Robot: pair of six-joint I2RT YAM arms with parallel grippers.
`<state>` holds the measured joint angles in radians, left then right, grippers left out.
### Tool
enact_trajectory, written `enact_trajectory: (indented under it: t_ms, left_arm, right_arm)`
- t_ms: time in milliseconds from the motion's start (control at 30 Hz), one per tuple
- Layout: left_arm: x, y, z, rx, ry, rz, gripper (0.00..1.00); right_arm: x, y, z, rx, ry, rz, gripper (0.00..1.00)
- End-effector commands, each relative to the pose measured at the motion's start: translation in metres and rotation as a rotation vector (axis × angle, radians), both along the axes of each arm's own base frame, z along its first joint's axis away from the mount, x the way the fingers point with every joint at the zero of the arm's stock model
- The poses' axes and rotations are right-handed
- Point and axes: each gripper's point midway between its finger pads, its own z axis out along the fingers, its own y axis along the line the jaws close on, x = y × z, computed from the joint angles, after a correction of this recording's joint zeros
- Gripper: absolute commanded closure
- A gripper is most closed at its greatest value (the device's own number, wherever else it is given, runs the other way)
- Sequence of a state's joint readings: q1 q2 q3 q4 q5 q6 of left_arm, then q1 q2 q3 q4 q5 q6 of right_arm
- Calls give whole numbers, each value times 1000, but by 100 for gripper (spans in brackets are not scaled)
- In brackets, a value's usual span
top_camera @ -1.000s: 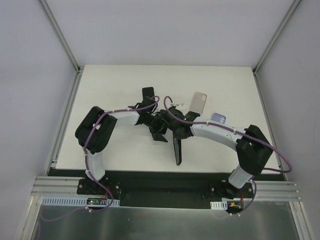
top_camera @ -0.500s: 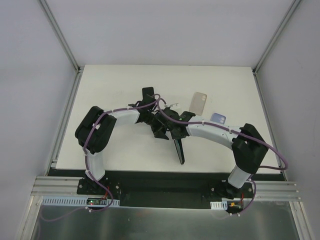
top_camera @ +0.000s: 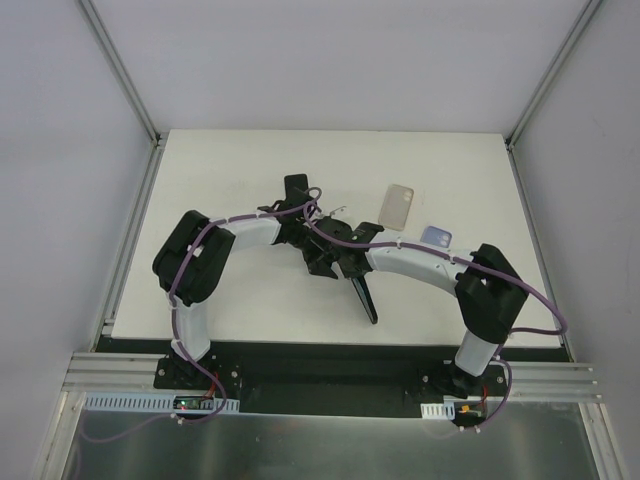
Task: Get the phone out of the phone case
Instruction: Remove the phone case from the phone.
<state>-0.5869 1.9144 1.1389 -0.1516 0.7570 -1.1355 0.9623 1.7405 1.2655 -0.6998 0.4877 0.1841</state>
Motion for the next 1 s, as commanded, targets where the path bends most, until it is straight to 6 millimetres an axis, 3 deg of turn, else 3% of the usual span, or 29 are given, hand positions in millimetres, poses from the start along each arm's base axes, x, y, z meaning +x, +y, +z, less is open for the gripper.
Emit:
enact_trajectory:
  t_ms: [0, 167, 300, 533, 767, 967]
  left_arm:
    - [-25, -6, 10, -57, 99, -97, 46]
    - [-26, -8, 17, -87, 92, -120, 46]
    - [-31, -4, 10, -75, 93, -127, 50]
    - [-42, 0, -1, -75, 109, -164, 73]
    - [-65, -3, -7, -67, 137, -214, 76]
    - [-82, 0, -14, -44, 152, -237, 75]
  right_arm:
    - [45, 36, 42, 132, -210, -4, 99]
    - [46, 43, 41, 157, -203, 3, 99]
    - [47, 46, 39, 155, -196, 10, 99]
    - [46, 47, 31, 133, -177, 41, 99]
    - [58, 50, 46, 132, -222, 35, 99]
    - [68, 43, 43, 151, -220, -64, 99]
